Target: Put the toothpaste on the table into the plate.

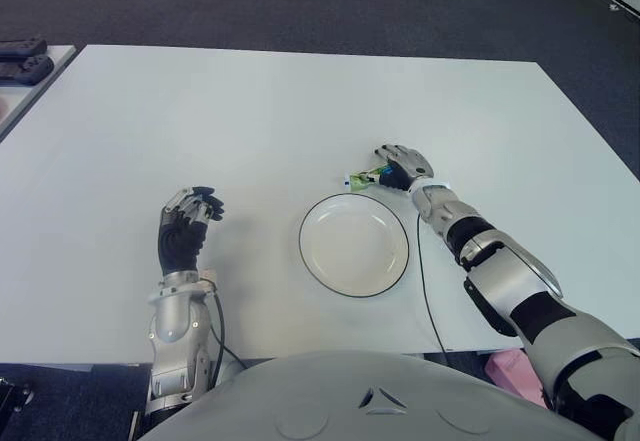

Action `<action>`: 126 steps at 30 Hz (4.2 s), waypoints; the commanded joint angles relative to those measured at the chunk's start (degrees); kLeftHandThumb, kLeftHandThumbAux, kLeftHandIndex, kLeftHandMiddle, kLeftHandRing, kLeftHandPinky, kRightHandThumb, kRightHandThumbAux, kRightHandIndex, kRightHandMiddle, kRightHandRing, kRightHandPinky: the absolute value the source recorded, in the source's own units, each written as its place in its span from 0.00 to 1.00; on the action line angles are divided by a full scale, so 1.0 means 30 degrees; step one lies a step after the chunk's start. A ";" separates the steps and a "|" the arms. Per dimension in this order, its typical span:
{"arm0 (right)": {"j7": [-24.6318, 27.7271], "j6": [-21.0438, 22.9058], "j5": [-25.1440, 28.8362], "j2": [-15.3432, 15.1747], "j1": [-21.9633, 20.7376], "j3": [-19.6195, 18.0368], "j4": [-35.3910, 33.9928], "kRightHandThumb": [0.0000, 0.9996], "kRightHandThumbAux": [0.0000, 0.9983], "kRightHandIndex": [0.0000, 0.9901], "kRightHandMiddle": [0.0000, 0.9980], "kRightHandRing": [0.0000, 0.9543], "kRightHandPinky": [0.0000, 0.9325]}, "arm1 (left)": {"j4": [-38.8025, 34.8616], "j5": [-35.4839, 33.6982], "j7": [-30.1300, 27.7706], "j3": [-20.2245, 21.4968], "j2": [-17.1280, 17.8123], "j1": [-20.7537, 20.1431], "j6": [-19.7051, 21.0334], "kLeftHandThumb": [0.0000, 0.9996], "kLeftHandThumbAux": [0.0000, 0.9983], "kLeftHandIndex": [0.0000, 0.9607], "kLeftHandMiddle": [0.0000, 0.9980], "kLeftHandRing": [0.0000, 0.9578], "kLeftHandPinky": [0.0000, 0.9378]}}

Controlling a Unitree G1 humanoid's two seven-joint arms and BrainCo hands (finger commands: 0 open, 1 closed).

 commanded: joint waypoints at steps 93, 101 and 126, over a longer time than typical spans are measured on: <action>0.0072 -0.5911 0.0369 -0.4633 -0.0260 -0.3916 -0.4333 0.39 0.74 0.01 0.00 0.00 0.00 | 0.0849 0.0146 -0.0001 -0.0244 -0.0019 -0.0412 -0.0381 0.70 0.72 0.46 0.57 0.59 0.58; 0.3586 0.1849 -0.0098 -0.2776 0.0793 -0.3556 -0.6943 0.23 0.64 0.00 0.00 0.00 0.00 | 0.0979 0.0041 -0.0036 -0.0305 -0.0028 -0.0504 -0.0395 0.70 0.72 0.46 0.56 0.59 0.59; 0.6745 1.1974 -0.0487 0.1376 0.0044 -0.2821 -0.6500 0.09 0.30 0.14 0.00 0.00 0.00 | 0.0934 -0.0048 0.0092 -0.0408 -0.0248 -0.0363 -0.0464 0.71 0.72 0.45 0.57 0.60 0.57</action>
